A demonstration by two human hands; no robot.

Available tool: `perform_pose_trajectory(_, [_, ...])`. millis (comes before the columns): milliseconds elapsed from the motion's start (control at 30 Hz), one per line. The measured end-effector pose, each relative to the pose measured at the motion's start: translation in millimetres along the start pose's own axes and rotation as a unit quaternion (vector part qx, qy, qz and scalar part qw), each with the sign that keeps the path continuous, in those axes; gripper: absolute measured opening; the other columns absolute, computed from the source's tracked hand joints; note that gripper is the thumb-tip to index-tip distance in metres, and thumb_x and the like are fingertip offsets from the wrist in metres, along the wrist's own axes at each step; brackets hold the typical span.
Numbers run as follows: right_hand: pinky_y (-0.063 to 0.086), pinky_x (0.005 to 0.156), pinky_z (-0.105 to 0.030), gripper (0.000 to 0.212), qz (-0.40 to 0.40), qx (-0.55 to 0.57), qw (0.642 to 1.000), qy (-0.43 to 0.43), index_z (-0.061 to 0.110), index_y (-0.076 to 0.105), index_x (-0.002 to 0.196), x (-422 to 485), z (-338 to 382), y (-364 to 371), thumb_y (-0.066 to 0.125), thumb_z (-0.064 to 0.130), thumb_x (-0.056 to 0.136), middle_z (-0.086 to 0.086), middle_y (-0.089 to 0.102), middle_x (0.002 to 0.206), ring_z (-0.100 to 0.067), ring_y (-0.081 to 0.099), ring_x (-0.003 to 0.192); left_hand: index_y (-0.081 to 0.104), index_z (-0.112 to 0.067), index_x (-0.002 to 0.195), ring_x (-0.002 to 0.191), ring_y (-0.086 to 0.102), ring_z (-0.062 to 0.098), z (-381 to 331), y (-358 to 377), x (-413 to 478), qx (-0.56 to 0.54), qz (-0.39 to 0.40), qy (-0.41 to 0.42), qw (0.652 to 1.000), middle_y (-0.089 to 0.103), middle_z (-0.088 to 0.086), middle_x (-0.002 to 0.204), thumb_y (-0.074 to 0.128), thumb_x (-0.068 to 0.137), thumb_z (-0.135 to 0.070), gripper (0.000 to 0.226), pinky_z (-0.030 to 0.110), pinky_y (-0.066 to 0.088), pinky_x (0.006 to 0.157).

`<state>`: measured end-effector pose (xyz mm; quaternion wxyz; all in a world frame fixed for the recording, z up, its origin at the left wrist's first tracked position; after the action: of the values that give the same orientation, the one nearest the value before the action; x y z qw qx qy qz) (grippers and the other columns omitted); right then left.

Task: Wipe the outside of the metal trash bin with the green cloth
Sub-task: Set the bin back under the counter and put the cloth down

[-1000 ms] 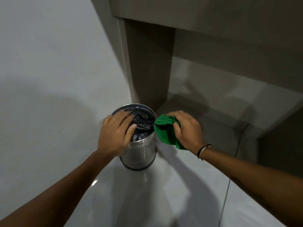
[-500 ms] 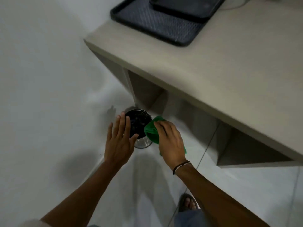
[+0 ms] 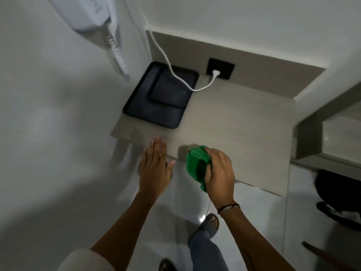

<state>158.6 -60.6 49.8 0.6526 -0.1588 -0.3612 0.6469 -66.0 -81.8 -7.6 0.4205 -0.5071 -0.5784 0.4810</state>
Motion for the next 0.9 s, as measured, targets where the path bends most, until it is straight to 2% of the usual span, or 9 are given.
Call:
perform_pose_trajectory(133, [0.048, 0.119, -0.039, 0.052, -0.049, -0.021, 0.997, 0.047, 0.005, 0.063, 0.146, 25.6, -22.7, -41.9, 0.048, -0.002, 0.096, -0.015, 0.066, 0.142, -0.032, 0.056, 0.132, 0.021, -0.008, 0.167, 0.163, 0.020, 0.031, -59.0, -2.0, 27.9, -0.013, 0.026, 0.048, 0.998, 0.016, 0.016, 0.177, 0.017, 0.110, -0.057, 0.074, 0.054, 0.025, 0.130])
perform_pose_trajectory(233, [0.049, 0.121, -0.046, 0.055, -0.051, -0.038, 0.996, 0.062, 0.002, 0.062, 0.147, 46.2, -42.8, -37.4, 0.060, -0.012, 0.095, -0.018, 0.063, 0.145, -0.036, 0.055, 0.136, 0.013, -0.010, 0.168, 0.165, 0.011, 0.031, -86.9, 12.6, 48.6, -0.013, 0.049, 0.085, 0.995, 0.009, 0.014, 0.178, 0.023, 0.109, -0.057, 0.076, 0.057, 0.023, 0.130])
perform_pose_trajectory(333, [0.046, 0.125, -0.054, 0.058, -0.035, -0.096, 0.991, 0.086, 0.000, 0.058, 0.151, 60.2, -64.3, -16.1, 0.069, -0.011, 0.095, -0.021, 0.057, 0.154, -0.042, 0.049, 0.149, 0.007, -0.010, 0.169, 0.166, 0.005, 0.029, -97.6, 29.3, 66.2, 0.000, 0.062, 0.098, 0.993, 0.004, 0.014, 0.178, 0.019, 0.109, -0.058, 0.077, 0.056, 0.020, 0.131])
perform_pose_trajectory(433, [0.039, 0.129, -0.060, 0.061, 0.016, -0.157, 0.978, 0.133, -0.002, 0.045, 0.160, 69.7, -96.5, 18.2, 0.067, 0.008, 0.104, -0.027, 0.042, 0.169, -0.048, 0.031, 0.162, 0.004, -0.010, 0.169, 0.166, 0.000, 0.029, -101.4, 48.3, 84.3, 0.009, 0.077, 0.122, 0.990, -0.002, 0.013, 0.179, 0.013, 0.109, -0.059, 0.078, 0.057, 0.019, 0.131])
perform_pose_trajectory(500, [0.033, 0.132, -0.062, 0.072, 0.065, -0.203, 0.966, 0.146, -0.002, 0.036, 0.165, 69.3, -117.5, 43.9, 0.050, 0.045, 0.112, -0.030, 0.031, 0.174, -0.049, 0.023, 0.165, 0.000, -0.011, 0.169, 0.166, -0.004, 0.028, -93.6, 65.7, 97.0, 0.014, 0.088, 0.124, 0.988, -0.007, 0.012, 0.178, 0.005, 0.108, -0.062, 0.079, 0.056, 0.016, 0.132])
perform_pose_trajectory(567, [0.022, 0.135, -0.060, 0.092, 0.097, -0.260, 0.951, 0.134, 0.006, 0.029, 0.170, 67.9, -132.4, 60.4, 0.033, 0.072, 0.107, -0.025, 0.022, 0.179, -0.045, 0.018, 0.168, -0.004, -0.012, 0.168, 0.165, -0.006, 0.028, -83.7, 82.3, 107.7, 0.027, 0.105, 0.123, 0.986, -0.010, 0.012, 0.178, -0.006, 0.105, -0.064, 0.081, 0.056, 0.015, 0.132])
perform_pose_trajectory(633, [0.017, 0.136, -0.060, 0.091, 0.093, -0.294, 0.944, 0.116, 0.013, 0.023, 0.173, 69.5, -139.7, 69.2, 0.027, 0.075, 0.106, -0.021, 0.016, 0.181, -0.042, 0.014, 0.169, -0.003, -0.013, 0.169, 0.166, -0.004, 0.028, -76.1, 98.3, 116.0, 0.042, 0.114, 0.138, 0.983, -0.009, 0.012, 0.178, -0.004, 0.106, -0.064, 0.081, 0.055, 0.017, 0.131])
perform_pose_trajectory(767, [0.022, 0.135, -0.061, 0.083, 0.075, -0.310, 0.940, 0.123, 0.015, 0.022, 0.174, 70.0, -144.5, 77.8, 0.028, 0.068, 0.110, -0.020, 0.014, 0.182, -0.041, 0.013, 0.170, 0.006, -0.013, 0.169, 0.166, 0.002, 0.028, -70.2, 115.0, 117.3, 0.051, 0.109, 0.171, 0.978, -0.001, 0.012, 0.179, 0.019, 0.109, -0.064, 0.079, 0.055, 0.014, 0.132])
perform_pose_trajectory(900, [0.024, 0.135, -0.060, 0.080, 0.082, -0.319, 0.935, 0.128, 0.014, 0.022, 0.173, 69.2, -148.8, 81.3, 0.029, 0.064, 0.112, -0.021, 0.016, 0.182, -0.041, 0.014, 0.169, 0.005, -0.014, 0.169, 0.166, 0.000, 0.030, -71.2, 120.0, 117.9, 0.046, 0.106, 0.171, 0.978, -0.002, 0.013, 0.178, 0.021, 0.109, -0.063, 0.079, 0.056, 0.010, 0.133])
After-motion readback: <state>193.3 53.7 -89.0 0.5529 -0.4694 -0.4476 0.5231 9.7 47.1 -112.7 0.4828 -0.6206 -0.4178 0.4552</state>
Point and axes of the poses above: each hand's wrist, its own x-axis towards the middle knuckle, its own y-axis out of the palm, z = x × y, the point moved 9 cm from there along x, towards the middle knuckle
